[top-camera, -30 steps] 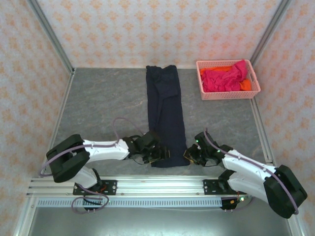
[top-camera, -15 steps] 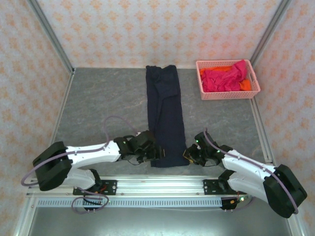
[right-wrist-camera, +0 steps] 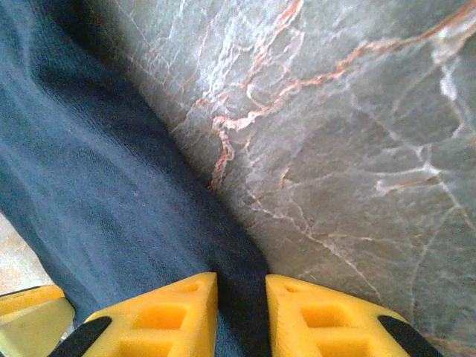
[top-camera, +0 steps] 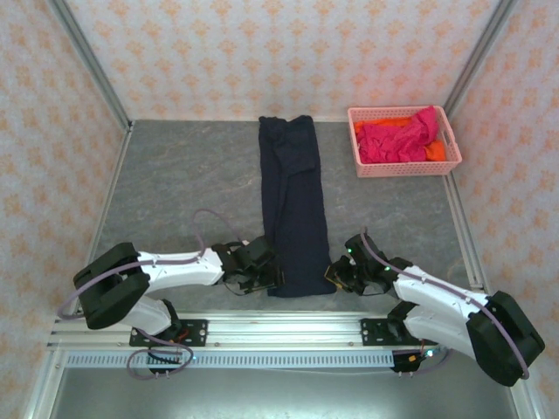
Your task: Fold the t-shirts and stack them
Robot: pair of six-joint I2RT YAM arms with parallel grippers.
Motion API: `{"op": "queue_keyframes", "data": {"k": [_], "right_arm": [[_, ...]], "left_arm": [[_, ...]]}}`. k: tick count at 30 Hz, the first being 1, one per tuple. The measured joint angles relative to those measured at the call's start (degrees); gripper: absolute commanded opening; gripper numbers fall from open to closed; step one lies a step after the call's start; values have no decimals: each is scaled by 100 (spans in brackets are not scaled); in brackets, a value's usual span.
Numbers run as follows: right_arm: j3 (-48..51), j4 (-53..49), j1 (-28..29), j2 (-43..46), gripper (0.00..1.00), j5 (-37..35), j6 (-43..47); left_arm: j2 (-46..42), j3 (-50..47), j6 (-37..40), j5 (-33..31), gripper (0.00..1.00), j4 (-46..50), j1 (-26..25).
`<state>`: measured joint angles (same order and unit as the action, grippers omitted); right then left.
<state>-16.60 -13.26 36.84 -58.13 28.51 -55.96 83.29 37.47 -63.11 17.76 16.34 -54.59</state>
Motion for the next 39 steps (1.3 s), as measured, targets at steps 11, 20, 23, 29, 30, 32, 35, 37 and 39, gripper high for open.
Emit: {"op": "queue_keyframes", "data": {"k": [11, 20, 23, 29, 30, 32, 35, 37, 39], "right_arm": [[26, 411, 179, 90, 28, 173, -2], [42, 933, 238, 70, 27, 415, -39], [63, 977, 238, 70, 18, 444, -59], [116, 1012, 238, 109, 13, 452, -103], [122, 1014, 238, 109, 14, 452, -103], [138, 1029, 240, 107, 16, 450, -103], [140, 1034, 238, 107, 16, 455, -105], [140, 1032, 238, 107, 16, 455, -105], [140, 1032, 238, 107, 16, 455, -105]], "left_arm": [[61, 190, 13, 50, 57, 190, 24], [98, 240, 13, 48, 55, 251, 20], [98, 240, 11, 46, 51, 251, 20], [116, 238, -4, 33, 36, 282, 20], [136, 238, -7, 26, 35, 293, 22], [153, 240, -4, 17, 38, 334, 22], [162, 291, 4, 22, 41, 345, 20], [162, 304, 9, 24, 41, 363, 20], [162, 315, 11, 24, 41, 372, 20]]}}
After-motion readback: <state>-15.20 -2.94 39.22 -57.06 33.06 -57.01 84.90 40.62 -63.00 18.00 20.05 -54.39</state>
